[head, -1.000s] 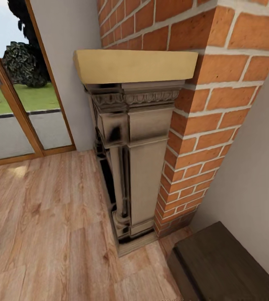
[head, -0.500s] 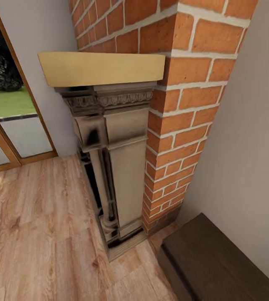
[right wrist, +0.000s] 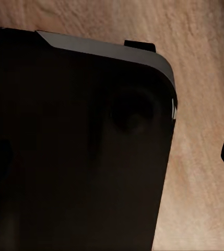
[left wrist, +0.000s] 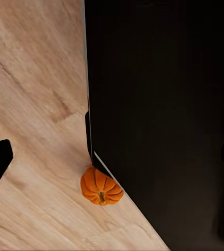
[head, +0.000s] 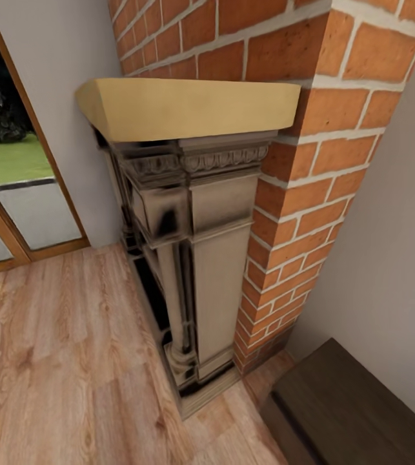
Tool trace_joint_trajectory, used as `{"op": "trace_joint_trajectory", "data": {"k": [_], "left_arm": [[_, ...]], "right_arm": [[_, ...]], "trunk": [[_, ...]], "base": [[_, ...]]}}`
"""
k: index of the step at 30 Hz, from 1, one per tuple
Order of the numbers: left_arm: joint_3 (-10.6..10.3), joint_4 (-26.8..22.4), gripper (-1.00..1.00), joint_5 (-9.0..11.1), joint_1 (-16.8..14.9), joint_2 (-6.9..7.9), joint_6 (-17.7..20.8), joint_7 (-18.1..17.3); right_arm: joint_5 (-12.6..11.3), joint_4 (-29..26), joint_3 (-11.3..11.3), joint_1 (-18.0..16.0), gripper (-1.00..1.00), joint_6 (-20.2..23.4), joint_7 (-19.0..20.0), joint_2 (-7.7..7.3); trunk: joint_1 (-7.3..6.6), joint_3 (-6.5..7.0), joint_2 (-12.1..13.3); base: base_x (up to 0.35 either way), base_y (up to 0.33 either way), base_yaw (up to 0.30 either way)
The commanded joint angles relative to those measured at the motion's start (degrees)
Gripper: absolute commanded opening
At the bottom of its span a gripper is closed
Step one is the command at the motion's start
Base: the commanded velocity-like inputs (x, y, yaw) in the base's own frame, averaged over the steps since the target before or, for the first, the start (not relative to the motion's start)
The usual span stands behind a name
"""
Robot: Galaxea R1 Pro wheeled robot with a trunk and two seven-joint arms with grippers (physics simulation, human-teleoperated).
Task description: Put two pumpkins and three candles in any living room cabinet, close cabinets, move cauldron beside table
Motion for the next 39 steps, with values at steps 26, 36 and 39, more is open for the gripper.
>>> {"op": "trace_joint_trajectory", "data": {"k": [26,36,39], "left_arm": [[-0.09,0.09,1.00,-0.09,0.00,-0.07,0.00,0.00],[-0.09,0.09,1.00,-0.07,0.00,-0.01,0.00,0.00],[-0.08,0.09,1.00,-0.05,0.01,-0.01,0.00,0.00]], "right_arm": [[0.01,0.00,0.00,0.00,1.00,0.00,0.02,0.00],[0.01,0.00,0.00,0.00,1.00,0.00,0.06,0.00],[0.01,0.00,0.00,0.00,1.00,0.00,0.08,0.00]], "trunk": [[0.00,1.09,0.00],[0.00,1.57,0.00],[0.00,1.72,0.00]], "base": [[0.124,0.136,-0.254],[0.090,0.078,-0.260],[0.004,0.003,-0.260]]}}
